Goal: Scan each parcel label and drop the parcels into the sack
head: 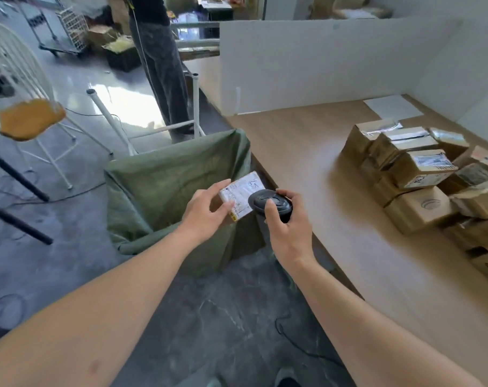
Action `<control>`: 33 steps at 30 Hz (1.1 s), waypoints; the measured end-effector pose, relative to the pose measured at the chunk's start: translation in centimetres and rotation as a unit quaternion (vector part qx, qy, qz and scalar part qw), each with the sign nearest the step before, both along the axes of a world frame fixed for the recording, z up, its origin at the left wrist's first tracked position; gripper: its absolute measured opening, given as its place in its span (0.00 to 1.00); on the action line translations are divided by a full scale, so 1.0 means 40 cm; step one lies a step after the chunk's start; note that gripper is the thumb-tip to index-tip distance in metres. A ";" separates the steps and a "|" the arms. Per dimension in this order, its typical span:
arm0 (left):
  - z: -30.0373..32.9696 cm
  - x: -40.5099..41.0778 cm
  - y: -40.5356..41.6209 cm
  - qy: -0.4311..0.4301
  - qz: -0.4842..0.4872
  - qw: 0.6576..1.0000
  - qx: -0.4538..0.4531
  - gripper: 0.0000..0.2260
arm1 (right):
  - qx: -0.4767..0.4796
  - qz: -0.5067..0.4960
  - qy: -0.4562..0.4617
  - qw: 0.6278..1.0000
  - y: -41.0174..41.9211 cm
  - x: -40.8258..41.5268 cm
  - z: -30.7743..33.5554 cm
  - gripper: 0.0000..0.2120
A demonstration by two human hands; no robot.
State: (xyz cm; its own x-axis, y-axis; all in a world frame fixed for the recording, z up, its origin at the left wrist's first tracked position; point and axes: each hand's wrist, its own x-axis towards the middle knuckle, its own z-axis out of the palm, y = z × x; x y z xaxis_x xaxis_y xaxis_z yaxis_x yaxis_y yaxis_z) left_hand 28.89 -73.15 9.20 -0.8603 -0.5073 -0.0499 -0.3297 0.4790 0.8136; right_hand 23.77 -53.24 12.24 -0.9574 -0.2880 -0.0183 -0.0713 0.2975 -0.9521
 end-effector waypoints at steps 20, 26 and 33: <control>-0.285 -0.228 -0.416 -0.166 0.090 0.982 0.029 0.23 | 0.022 0.054 -0.116 0.992 -0.397 -0.331 -0.238 0.12; -0.391 -0.316 -0.457 -0.174 0.078 0.979 0.079 0.23 | 0.048 0.050 -0.140 0.988 -0.448 -0.385 -0.294 0.12; -0.478 -0.424 -0.445 -0.197 -0.051 0.975 0.085 0.27 | 0.063 -0.015 -0.150 0.987 -0.468 -0.413 -0.339 0.11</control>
